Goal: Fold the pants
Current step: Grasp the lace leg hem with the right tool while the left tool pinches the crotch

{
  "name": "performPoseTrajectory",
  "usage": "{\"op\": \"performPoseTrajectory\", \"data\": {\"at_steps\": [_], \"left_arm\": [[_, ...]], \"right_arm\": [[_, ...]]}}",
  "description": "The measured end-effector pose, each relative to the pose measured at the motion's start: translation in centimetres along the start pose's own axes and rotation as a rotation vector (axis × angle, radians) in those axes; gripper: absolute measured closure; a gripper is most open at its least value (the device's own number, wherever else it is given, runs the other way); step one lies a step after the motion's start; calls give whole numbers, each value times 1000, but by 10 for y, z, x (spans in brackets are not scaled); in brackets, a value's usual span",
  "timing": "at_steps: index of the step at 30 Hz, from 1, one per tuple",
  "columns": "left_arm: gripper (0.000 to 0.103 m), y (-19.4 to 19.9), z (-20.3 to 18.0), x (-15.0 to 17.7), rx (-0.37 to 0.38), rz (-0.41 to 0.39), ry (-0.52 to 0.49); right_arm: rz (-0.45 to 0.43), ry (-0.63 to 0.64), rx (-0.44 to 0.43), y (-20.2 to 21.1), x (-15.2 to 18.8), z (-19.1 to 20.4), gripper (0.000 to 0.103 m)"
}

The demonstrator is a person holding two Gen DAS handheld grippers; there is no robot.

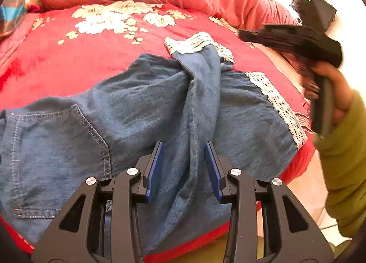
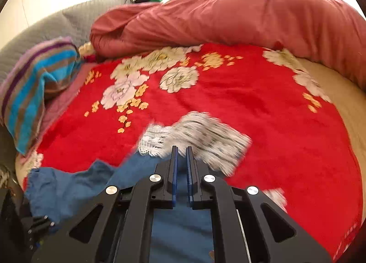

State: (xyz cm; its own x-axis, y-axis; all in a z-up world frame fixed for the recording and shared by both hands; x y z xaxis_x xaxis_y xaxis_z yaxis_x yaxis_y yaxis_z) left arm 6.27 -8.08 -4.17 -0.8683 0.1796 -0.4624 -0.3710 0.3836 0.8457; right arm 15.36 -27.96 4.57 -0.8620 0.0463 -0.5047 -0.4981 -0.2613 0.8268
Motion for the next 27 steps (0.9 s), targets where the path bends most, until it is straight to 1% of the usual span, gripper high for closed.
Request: {"op": "performPoseTrajectory", "data": {"at_steps": [3, 6, 7, 8, 9, 10, 11, 13, 14, 16, 17, 19, 20, 21, 22, 23, 25, 26, 27], "left_arm": [[73, 2, -5, 1, -14, -5, -16], [73, 2, -10, 0, -20, -8, -28], [77, 1, -11, -1, -24, -8, -37], [81, 1, -14, -1, -27, -6, -51], [91, 0, -16, -1, -26, -4, -64], [96, -1, -20, 0, -26, 0, -81], [97, -2, -22, 0, -27, 3, -89], [102, -5, -25, 2, -19, 13, -105], [102, -5, -26, 2, -6, 15, -111], [102, -7, -32, 5, 19, 21, -135], [102, -7, -34, 6, 20, 21, -150], [102, -10, -41, 9, 18, 29, -186], [102, -12, -43, 10, 16, 33, -199], [102, -13, -43, 10, 14, 35, -204], [102, -14, -42, 10, 16, 36, -202], [102, -14, -40, 9, 24, 36, -194], [102, -13, -35, 9, 34, 36, -175], [102, -13, -33, 9, 36, 35, -169], [102, -13, -31, 9, 39, 35, -162]], "right_arm": [[1, 4, 1, 14, 9, -5, 97], [14, 40, 7, 11, 9, 3, 94], [30, 61, -1, 5, 5, 11, 84], [32, 71, -5, 0, 3, 16, 64], [34, 88, -8, -9, -2, 27, 58], [48, 109, -15, -19, -7, 36, 57], [62, 129, -20, -30, -12, 46, 57], [111, 167, -8, -62, -24, 69, 57], [127, 175, 2, -73, -28, 76, 57], [172, 195, 54, -107, -37, 92, 57], [189, 202, 103, -123, -41, 97, 57], [217, 218, 184, -147, -46, 102, 54], [226, 216, 206, -155, -47, 100, 53], [232, 209, 224, -165, -49, 97, 53], [231, 203, 217, -170, -50, 93, 54], [229, 196, 204, -173, -51, 89, 69], [219, 165, 173, -167, -52, 79, 91], [200, 154, 154, -159, -53, 74, 94], [180, 146, 133, -150, -53, 70, 94]]}}
Point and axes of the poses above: each gripper's, at about its wrist camera, not at the fingertips, and y roughly against the way its jaws point, z to its left, x to its underside, the point moved 1 cm from there along -y, roughly the way its jaws point, and after that the axes turned 9 degrees about z, right-handed, at the moved point
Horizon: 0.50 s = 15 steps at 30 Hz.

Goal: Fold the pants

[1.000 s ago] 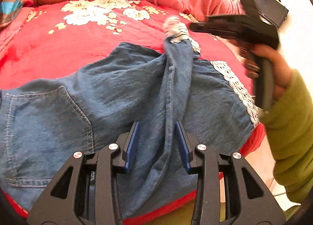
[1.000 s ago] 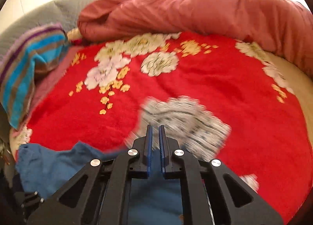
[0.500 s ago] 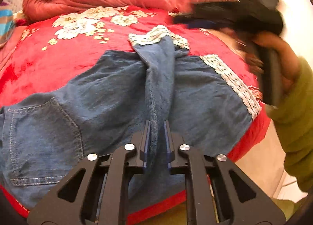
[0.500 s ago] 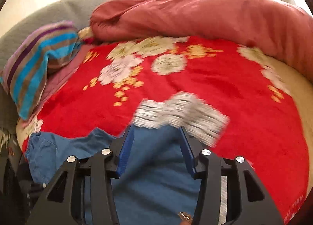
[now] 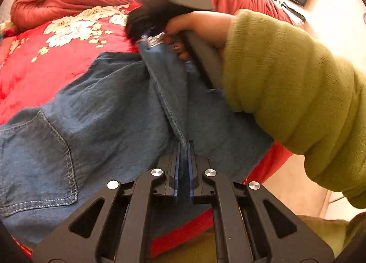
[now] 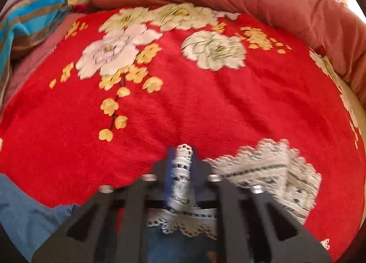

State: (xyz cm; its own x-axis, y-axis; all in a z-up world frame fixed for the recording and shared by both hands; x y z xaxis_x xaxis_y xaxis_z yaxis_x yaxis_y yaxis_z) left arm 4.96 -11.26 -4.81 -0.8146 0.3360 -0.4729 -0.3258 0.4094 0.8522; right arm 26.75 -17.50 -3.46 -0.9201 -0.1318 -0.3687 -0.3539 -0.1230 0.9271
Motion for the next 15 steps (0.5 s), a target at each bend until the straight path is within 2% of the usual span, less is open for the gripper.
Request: {"op": "performPoseTrajectory", "data": {"at_steps": [8, 11, 15], "left_arm": [[102, 8, 6, 3, -31, -26, 31], [102, 13, 8, 4, -52, -36, 39], [102, 24, 10, 8, -53, -56, 36]], "right_arm": [[-123, -119, -102, 83, 42, -56, 95], [-183, -153, -100, 126, 71, -80, 95], [-215, -197, -118, 168, 115, -104, 95]]}}
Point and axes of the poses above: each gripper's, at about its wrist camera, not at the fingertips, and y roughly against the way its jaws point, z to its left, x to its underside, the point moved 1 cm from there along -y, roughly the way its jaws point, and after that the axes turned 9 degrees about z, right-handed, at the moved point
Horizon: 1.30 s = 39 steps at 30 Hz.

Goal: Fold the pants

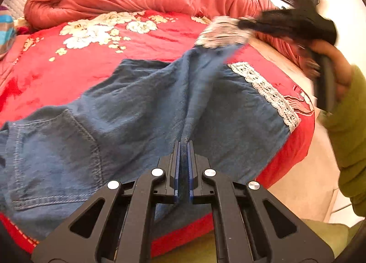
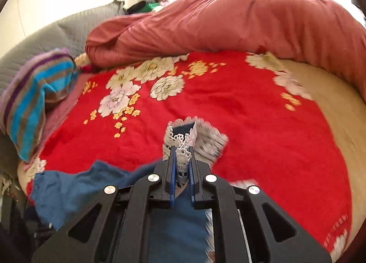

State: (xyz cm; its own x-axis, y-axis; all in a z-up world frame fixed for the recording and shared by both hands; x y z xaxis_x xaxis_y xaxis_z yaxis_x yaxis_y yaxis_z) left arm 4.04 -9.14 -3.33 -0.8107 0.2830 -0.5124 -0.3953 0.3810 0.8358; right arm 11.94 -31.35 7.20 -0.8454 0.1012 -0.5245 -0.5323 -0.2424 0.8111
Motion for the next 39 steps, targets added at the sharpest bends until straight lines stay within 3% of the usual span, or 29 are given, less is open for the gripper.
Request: {"op": "performPoseTrajectory", "data": {"at_steps": [5, 14, 18, 22, 29, 33, 35, 38, 39], "left_arm": [[102, 19, -9, 9, -21, -18, -49], [102, 21, -13, 21, -49, 21, -80], [102, 21, -15, 23, -67, 37, -99], [102, 14, -14, 24, -74, 66, -94], [102, 6, -21, 27, -77, 102, -116], [102, 6, -23, 28, -75, 110, -128], [102, 5, -21, 29, -73, 122, -124], [92, 5, -18, 29, -72, 126, -111], [73, 8, -17, 30, -63, 124, -102]], "right_arm": [[43, -52, -38, 37, 48, -23, 95], [186, -176, -53, 28, 124, -48, 95], [228, -208, -57, 23, 140, -54, 94], [236, -249, -71, 24, 147, -65, 83], [215, -199, -15, 25, 150, -66, 93], [203, -143, 28, 29, 149, -63, 94], [237, -147, 28, 20, 154, -68, 94], [234, -181, 9, 22, 155, -73, 87], [225, -193, 6, 26, 153, -74, 84]]}}
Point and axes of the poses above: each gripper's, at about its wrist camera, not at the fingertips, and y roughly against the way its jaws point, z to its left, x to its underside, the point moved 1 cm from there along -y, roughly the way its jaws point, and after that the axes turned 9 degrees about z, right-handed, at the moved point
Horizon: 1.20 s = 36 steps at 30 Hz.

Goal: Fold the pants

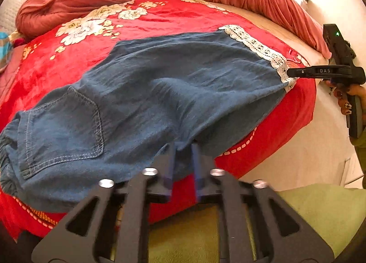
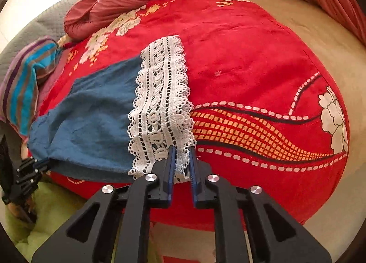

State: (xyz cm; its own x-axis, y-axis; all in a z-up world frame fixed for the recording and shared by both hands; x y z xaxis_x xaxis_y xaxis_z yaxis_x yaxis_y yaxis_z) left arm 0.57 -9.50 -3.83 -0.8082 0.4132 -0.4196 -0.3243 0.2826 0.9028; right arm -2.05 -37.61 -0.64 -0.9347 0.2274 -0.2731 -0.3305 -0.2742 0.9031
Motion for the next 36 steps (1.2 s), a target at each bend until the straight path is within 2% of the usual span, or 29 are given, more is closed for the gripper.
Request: {"op": "performPoseTrajectory", "data": {"at_steps": [1, 4, 5, 7, 8, 10, 13, 16, 18, 19, 20, 21, 24, 28, 32, 36], "left_arm": [[57, 6, 3, 2, 18, -12, 14], [50, 25, 11, 8, 47, -61, 48], [47, 34, 18, 10, 46, -84, 73], [33, 52, 39, 15, 12, -133, 158], [31, 58, 48, 16, -9, -149, 198], [26, 72, 80, 24, -65, -179, 339], [21, 82, 125, 43, -110, -199, 548], [16, 83, 157, 61, -92, -219, 705], [16, 76, 169, 64, -101, -200, 756], [20, 69, 174, 63, -85, -191, 767], [32, 65, 177, 63, -62, -195, 763], [67, 60, 180, 62, -66, -186, 763], [68, 59, 183, 61, -62, -200, 774], [68, 81, 189, 66, -137, -253, 764], [66, 74, 201, 72, -128, -221, 787], [60, 84, 195, 76, -185, -238, 791]], "right_arm": [[-22, -6, -2, 7, -2, -1, 76], [-119, 13, 7, 32, -8, 4, 62], [-138, 25, 1, 37, -11, 7, 60], [-168, 85, -24, 43, -15, 22, 57], [-172, 123, -33, 43, -16, 32, 56], [-158, 207, -52, 34, -16, 53, 55], [-116, 290, -65, 14, -12, 74, 55], [-73, 344, -48, -5, -8, 86, 55], [-42, 356, -35, -15, -5, 92, 55], [-29, 354, -31, -19, -4, 91, 52], [-22, 348, -31, -22, -4, 91, 49], [-9, 339, -33, -26, -4, 90, 49], [14, 330, -35, -31, -2, 86, 49], [28, 330, -35, -36, -1, 84, 49], [32, 348, -16, -39, 1, 88, 48], [3, 392, -25, -29, 5, 91, 48]]}}
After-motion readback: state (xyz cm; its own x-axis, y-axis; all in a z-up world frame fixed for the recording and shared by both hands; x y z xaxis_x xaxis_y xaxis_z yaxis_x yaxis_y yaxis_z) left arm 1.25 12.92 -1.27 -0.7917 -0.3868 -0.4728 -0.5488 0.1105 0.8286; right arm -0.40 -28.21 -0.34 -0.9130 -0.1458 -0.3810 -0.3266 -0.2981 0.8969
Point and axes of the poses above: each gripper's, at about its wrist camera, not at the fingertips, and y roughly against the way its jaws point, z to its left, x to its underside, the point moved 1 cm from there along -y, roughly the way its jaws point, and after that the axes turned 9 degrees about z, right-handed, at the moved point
